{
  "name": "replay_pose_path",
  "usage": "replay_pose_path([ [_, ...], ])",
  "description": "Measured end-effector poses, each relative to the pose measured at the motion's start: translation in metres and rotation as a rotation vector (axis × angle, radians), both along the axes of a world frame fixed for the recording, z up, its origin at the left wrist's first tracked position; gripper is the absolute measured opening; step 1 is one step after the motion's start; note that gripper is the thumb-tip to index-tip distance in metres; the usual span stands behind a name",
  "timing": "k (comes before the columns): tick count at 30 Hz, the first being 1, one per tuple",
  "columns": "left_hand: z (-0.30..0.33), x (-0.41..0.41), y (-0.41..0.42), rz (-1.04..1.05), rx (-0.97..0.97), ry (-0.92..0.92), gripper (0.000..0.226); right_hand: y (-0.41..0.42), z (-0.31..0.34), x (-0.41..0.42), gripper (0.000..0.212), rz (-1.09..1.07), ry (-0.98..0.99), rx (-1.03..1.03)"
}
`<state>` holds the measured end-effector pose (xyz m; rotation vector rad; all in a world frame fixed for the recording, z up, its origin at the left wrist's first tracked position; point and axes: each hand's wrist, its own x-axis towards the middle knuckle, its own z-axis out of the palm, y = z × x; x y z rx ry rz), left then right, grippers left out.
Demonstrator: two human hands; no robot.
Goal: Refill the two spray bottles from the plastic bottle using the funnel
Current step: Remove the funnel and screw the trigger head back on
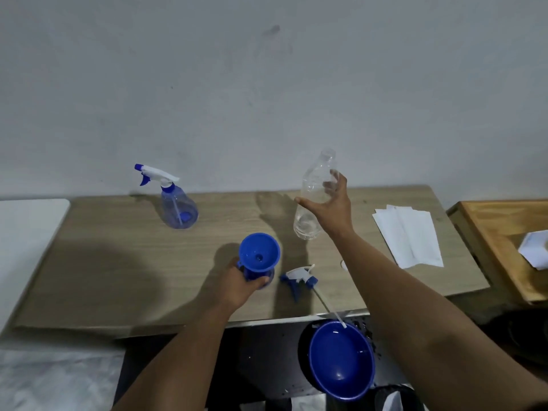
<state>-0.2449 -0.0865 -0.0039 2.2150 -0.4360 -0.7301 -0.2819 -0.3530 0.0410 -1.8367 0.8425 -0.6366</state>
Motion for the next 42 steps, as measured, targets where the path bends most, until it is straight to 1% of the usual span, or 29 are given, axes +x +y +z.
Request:
replay_pose_path([
  [3,0.002,-0.002,0.000,0.008,0.000,0.001,0.033,0.006,-0.005,-0.013,0.126,0.009,0.019,0.047],
  [5,0.002,-0.001,0.000,0.011,-0.005,0.008,0.036,0.017,-0.012,-0.030,0.123,-0.045,0.004,0.030],
  [6,0.003,-0.001,0.000,0.003,0.002,0.007,0.039,0.024,-0.015,-0.040,0.114,-0.088,-0.017,0.005],
  [7,0.004,-0.001,0.000,-0.008,0.016,0.002,0.042,0.033,-0.017,-0.049,0.101,-0.131,-0.054,-0.026],
  [9,0.005,-0.001,0.001,-0.021,0.038,-0.011,0.044,0.051,-0.020,-0.065,0.068,-0.167,-0.150,-0.109],
  [11,0.006,-0.002,0.002,-0.027,0.057,-0.035,0.044,0.069,-0.015,-0.071,0.042,-0.073,-0.196,-0.171],
  [12,0.007,-0.002,0.002,-0.030,0.062,-0.048,0.043,0.077,-0.009,-0.070,0.037,0.023,-0.187,-0.160],
  [13,0.008,-0.003,0.002,-0.035,0.060,-0.059,0.042,0.086,0.000,-0.067,0.039,0.145,-0.139,-0.123],
  [14,0.008,-0.003,0.003,-0.047,0.046,-0.068,0.039,0.093,0.009,-0.063,0.050,0.289,-0.048,-0.089],
  [15,0.007,-0.003,0.004,-0.060,0.023,-0.074,0.036,0.099,0.017,-0.057,0.069,0.434,0.083,-0.100],
  [17,0.007,-0.002,0.008,-0.089,-0.006,-0.087,0.030,0.108,0.030,-0.040,0.108,0.693,0.397,-0.247],
  [18,0.007,-0.002,0.010,-0.123,0.017,-0.116,0.029,0.113,0.036,-0.031,0.118,0.790,0.533,-0.355],
  [19,0.009,-0.002,0.010,-0.152,0.056,-0.148,0.029,0.119,0.040,-0.022,0.122,0.847,0.640,-0.466],
  [20,0.009,-0.002,0.010,-0.145,0.101,-0.164,0.027,0.124,0.044,-0.014,0.119,0.868,0.717,-0.556],
  [22,0.009,-0.001,0.007,-0.091,0.165,-0.151,0.022,0.131,0.048,-0.002,0.107,0.861,0.808,-0.642],
  [25,0.004,0.000,0.003,-0.050,0.116,-0.066,0.029,0.134,0.054,0.006,0.097,0.862,0.880,-0.665],
  [29,-0.001,0.001,0.003,0.002,0.148,-0.048,0.042,0.137,0.061,0.010,0.092,0.882,0.913,-0.713],
  [34,-0.006,0.004,0.002,-0.017,0.092,0.010,0.031,0.138,0.067,0.012,0.088,0.903,0.938,-0.720],
  [37,-0.009,0.006,0.002,-0.019,0.111,0.027,0.032,0.140,0.069,0.015,0.086,0.915,0.958,-0.735],
  [39,-0.010,0.007,0.002,-0.040,0.072,0.053,0.030,0.138,0.072,0.017,0.084,0.914,0.969,-0.738],
  [42,-0.007,0.010,0.004,-0.126,0.070,0.015,0.027,0.126,0.081,0.019,0.084,0.852,0.942,-0.645],
])
